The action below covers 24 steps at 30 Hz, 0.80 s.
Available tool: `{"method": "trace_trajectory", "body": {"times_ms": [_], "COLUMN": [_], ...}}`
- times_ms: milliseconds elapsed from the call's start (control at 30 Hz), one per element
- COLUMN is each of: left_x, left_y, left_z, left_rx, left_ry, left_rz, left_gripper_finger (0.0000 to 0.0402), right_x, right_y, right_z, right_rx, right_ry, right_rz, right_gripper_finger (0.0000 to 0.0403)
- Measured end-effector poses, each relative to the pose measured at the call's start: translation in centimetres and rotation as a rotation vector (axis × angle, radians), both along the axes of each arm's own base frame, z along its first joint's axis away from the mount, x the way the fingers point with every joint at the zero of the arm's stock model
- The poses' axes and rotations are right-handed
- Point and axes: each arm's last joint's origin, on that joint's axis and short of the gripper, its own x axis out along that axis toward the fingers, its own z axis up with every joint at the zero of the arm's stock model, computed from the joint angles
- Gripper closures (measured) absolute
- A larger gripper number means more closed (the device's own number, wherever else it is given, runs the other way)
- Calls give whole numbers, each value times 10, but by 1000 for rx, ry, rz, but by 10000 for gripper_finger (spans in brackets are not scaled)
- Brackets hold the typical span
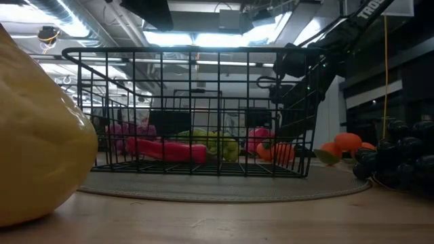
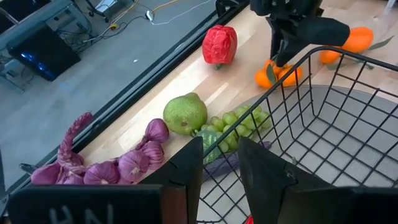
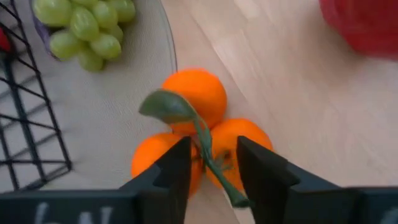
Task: Build produce basket
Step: Put the left tangerines into the black wire basket
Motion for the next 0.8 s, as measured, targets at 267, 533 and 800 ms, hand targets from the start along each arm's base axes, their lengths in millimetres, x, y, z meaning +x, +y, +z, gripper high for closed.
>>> {"method": "trace_trajectory", "body": {"times_ms": [267,533,800], "left_x": [0,0,0], "left_y": [0,0,0], "left_z": [0,0,0], "left_rx": [0,1,2], "left_ry": [0,0,2], "left_rz": [0,0,0], "left_gripper_finger": [305,305,305], "right_x": [1,-5,-6], "right_y": [3,16,53], "right_z": [5,42,100], "right_rx": [-79,-403,-427], "right_ry": [3,-11,-393], "right_rz": [18,-123,151], "right_gripper_finger": [389,396,399]}}
